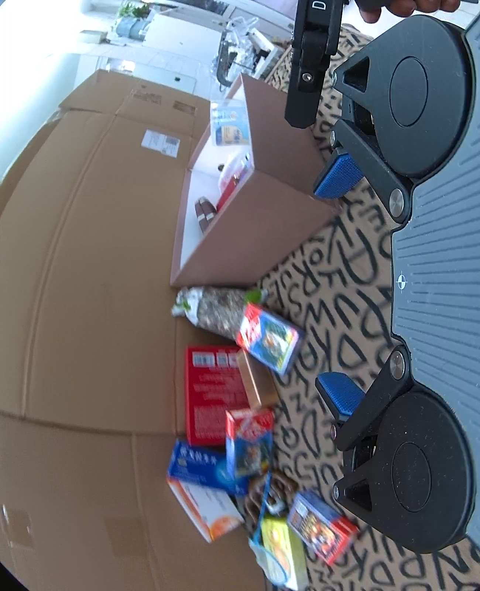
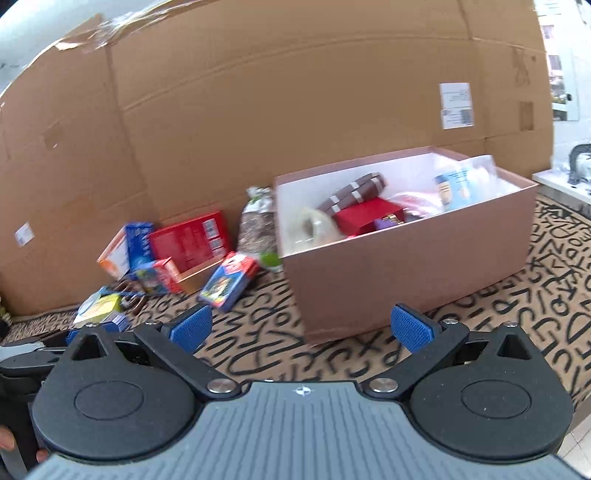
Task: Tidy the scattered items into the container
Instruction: 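Move the right tool back toward the red playing-card box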
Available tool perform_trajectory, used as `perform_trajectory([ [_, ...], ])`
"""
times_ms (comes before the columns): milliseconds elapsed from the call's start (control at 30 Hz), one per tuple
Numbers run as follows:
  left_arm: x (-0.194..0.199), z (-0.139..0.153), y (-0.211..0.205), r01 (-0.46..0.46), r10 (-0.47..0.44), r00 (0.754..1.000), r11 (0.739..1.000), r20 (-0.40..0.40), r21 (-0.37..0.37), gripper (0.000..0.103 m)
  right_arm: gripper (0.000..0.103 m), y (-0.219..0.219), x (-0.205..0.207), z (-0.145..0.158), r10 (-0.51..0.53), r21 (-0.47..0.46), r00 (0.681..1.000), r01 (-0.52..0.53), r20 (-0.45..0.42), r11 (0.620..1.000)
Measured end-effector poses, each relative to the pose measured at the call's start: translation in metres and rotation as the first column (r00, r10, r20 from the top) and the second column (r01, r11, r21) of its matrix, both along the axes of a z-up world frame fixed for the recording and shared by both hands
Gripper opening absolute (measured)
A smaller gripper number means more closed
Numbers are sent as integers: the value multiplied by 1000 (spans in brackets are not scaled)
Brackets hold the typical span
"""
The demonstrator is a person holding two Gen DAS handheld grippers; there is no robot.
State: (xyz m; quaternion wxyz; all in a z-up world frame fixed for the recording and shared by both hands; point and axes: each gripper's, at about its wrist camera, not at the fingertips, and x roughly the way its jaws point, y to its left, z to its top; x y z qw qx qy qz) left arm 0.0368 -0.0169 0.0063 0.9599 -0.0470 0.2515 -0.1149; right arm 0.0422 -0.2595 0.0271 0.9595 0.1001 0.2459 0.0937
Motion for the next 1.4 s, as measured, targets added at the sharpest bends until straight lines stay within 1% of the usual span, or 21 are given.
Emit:
perform_trajectory([
  [233, -20, -6, 45, -85, 85, 996, 996, -5, -12, 103, 102, 47, -5, -6, 79, -62, 997, -81, -25, 995],
  [333, -23, -7, 60, -122, 122, 992, 992, -10, -10, 103, 102, 64, -4, -5, 105, -95, 994, -106, -18, 990],
  [467, -22, -11, 75, -144, 143, 989, 989, -30, -26, 103, 102, 81, 1, -5, 130, -119, 991, -133, -27, 984],
  [700, -11, -22, 92, -164, 162, 985, 986, -66, -29, 103, 102, 107, 12, -14, 181, -177, 981, -190, -68, 966],
  [833, 2, -28, 105, -159, 158, 984, 987, -83, 1, 103, 102, 118, 24, -21, 184, -195, 979, -199, -92, 960],
  [967, 15, -32, 134, -207, 205, 973, 978, -102, -7, 103, 102, 128, 38, -27, 202, -194, 973, -221, -111, 956],
  [1067, 27, -37, 157, -242, 240, 962, 970, -134, 0, 103, 102, 142, 50, -29, 236, -185, 965, -253, -113, 949],
  [1167, 37, -43, 174, -249, 248, 956, 968, -156, 14, 103, 102, 163, 66, -31, 289, -175, 950, -306, -116, 936],
  [1233, 42, -47, 182, -242, 241, 956, 970, -167, 13, 103, 102, 177, 76, -32, 322, -172, 940, -339, -115, 925],
  [1400, 58, -55, 196, -226, 218, 955, 974, -201, -19, 102, 102, 212, 104, -36, 398, -168, 909, -414, -124, 895],
])
